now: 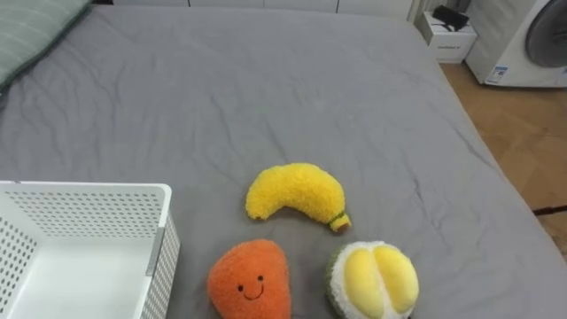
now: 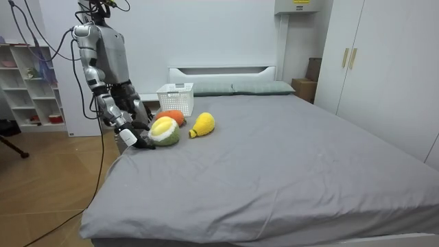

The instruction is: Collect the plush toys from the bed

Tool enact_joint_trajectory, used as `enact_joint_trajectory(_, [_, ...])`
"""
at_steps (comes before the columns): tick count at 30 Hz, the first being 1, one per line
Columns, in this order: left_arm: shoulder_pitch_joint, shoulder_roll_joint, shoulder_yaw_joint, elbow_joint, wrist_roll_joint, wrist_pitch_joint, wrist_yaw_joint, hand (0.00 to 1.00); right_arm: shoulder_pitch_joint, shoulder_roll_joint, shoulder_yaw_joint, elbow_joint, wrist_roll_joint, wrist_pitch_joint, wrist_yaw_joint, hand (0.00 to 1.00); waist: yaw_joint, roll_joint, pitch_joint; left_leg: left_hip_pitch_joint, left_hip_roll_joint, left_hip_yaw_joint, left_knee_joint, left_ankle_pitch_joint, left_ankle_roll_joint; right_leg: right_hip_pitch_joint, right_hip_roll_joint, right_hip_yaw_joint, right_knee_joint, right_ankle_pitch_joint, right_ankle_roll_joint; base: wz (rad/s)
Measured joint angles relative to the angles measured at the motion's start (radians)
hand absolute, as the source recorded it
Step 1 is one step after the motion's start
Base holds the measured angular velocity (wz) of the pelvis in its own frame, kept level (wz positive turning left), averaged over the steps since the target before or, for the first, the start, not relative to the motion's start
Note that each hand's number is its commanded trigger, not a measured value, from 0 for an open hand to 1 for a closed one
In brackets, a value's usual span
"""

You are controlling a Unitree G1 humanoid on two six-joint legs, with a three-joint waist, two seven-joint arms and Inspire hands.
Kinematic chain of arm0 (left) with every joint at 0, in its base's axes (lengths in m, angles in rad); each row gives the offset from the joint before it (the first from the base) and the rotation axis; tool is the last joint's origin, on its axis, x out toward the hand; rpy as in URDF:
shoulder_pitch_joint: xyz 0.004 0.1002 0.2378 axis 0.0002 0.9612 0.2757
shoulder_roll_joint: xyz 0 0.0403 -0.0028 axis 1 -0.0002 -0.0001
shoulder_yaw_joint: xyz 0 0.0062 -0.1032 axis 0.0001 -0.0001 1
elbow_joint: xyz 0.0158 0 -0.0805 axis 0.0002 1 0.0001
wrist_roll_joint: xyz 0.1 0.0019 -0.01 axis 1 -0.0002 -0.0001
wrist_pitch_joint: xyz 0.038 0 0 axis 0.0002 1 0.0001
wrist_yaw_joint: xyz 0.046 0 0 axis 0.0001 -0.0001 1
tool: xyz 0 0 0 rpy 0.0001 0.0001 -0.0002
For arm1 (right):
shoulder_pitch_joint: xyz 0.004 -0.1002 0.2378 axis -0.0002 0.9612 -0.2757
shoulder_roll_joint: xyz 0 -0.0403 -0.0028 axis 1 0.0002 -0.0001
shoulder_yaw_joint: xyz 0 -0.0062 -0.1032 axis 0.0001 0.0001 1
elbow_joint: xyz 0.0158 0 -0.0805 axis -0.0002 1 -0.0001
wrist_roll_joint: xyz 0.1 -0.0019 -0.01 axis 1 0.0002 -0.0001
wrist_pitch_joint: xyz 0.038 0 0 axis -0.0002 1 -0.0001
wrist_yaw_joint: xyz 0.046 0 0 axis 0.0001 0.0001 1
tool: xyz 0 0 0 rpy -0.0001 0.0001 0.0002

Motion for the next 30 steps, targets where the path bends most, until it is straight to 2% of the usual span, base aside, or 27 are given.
enact_joint_trajectory(1, [0.0,0.0,0.004,0.0,0.001,-0.002,-0.003,0.0,0.0,0.005,-0.034,0.002,0.002,0.007,-0.011,0.0,-0.001,-0.001,0.0009,-0.002,0.0,0.0,0.0,0.0,0.0,0.002,0.0,-0.001,0.0,0.0,0.001,0.04])
enact_joint_trajectory(6, [0.001,0.001,0.019,0.001,0.004,-0.003,-0.006,0.0,0.005,0.003,-0.093,-0.026,0.014,0.024,-0.081,0.0,-0.008,-0.005,0.0018,0.001,0.0,0.002,0.0,0.0,0.001,-0.001,0.0,0.007,0.002,-0.001,0.001,-0.02])
enact_joint_trajectory(8, [0.006,0.001,0.038,0.001,0.004,-0.003,-0.007,0.0,0.01,0.001,-0.131,-0.07,0.013,0.035,-0.118,0.0,-0.021,-0.011,0.0065,0.003,-0.001,0.002,0.0,0.001,0.001,-0.001,-0.001,0.009,0.004,-0.001,0.001,0.0])
enact_joint_trajectory(9, [0.01,0.001,0.051,0.001,0.004,-0.003,-0.008,0.0,0.01,-0.003,-0.152,-0.101,0.012,0.034,-0.145,0.0,-0.024,-0.007,0.0102,0.002,-0.001,0.003,0.0,0.001,0.001,-0.002,-0.001,0.009,0.004,-0.001,0.001,0.0])
enact_joint_trajectory(11, [0.009,0.002,0.066,0.0,0.004,-0.004,-0.011,0.0,0.009,-0.016,-0.168,-0.153,0.011,0.035,-0.183,0.0,-0.033,-0.011,0.0067,-0.003,-0.001,0.003,0.0,0.001,0.001,-0.008,-0.001,0.01,0.005,-0.001,0.001,0.0])
enact_joint_trajectory(13, [0.01,0.002,0.077,-0.001,0.006,-0.004,-0.027,0.0,0.011,-0.019,-0.225,-0.321,0.001,0.044,-0.255,0.0,-0.039,-0.012,0.0101,-0.008,-0.001,0.013,-0.001,0.001,0.002,-0.024,-0.001,0.016,0.015,-0.001,0.002,-0.12])
enact_joint_trajectory(15, [0.013,0.002,0.076,0.0,0.008,-0.004,-0.029,0.0,0.017,-0.034,-0.229,-0.486,-0.035,0.042,-0.301,0.0,-0.041,-0.008,0.0132,-0.009,-0.001,0.024,-0.003,0.001,0.002,-0.035,-0.001,0.028,0.022,-0.002,0.001,-0.17])
enact_joint_trajectory(16, [0.014,0.004,0.076,0.0,0.019,-0.004,-0.029,0.0,0.019,-0.051,-0.224,-0.576,-0.061,0.036,-0.322,0.0,-0.041,-0.005,0.0116,-0.01,-0.001,0.025,-0.004,0.001,0.002,-0.037,0.0,0.03,0.021,-0.002,0.001,-0.1])
enact_joint_trajectory(19, [0.013,0.009,0.075,0.0,0.03,-0.004,-0.029,0.0,0.015,-0.064,-0.222,-0.74,-0.134,0.027,-0.368,0.0,-0.031,-0.016,0.0114,-0.008,0.0,0.028,-0.005,0.002,0.002,-0.037,0.002,0.033,0.02,-0.002,0.001,0.0])
enact_joint_trajectory(27, [0.041,0.01,0.064,-0.047,0.05,0.003,-0.042,0.0,0.015,-0.06,-0.192,-0.996,-0.324,0.03,-0.401,0.0,-0.02,-0.018,0.009,-0.008,-0.001,0.026,-0.005,0.002,0.003,-0.036,0.001,0.036,0.02,-0.002,0.002,0.0])
enact_joint_trajectory(29, [0.044,0.01,0.064,-0.053,0.051,0.003,-0.045,0.0,0.016,-0.06,-0.179,-1.029,-0.347,0.031,-0.399,0.0,-0.019,-0.019,0.0075,-0.012,-0.001,0.024,-0.006,0.002,0.003,-0.041,0.001,0.036,0.02,-0.002,0.002,0.0])
enact_joint_trajectory(30, [0.044,0.01,0.065,-0.055,0.051,0.003,-0.047,0.0,0.016,-0.06,-0.175,-1.043,-0.362,0.031,-0.396,0.0,-0.017,-0.02,0.0031,-0.018,-0.001,0.024,-0.006,0.002,0.003,-0.046,0.001,0.036,0.021,-0.002,0.002,0.0])
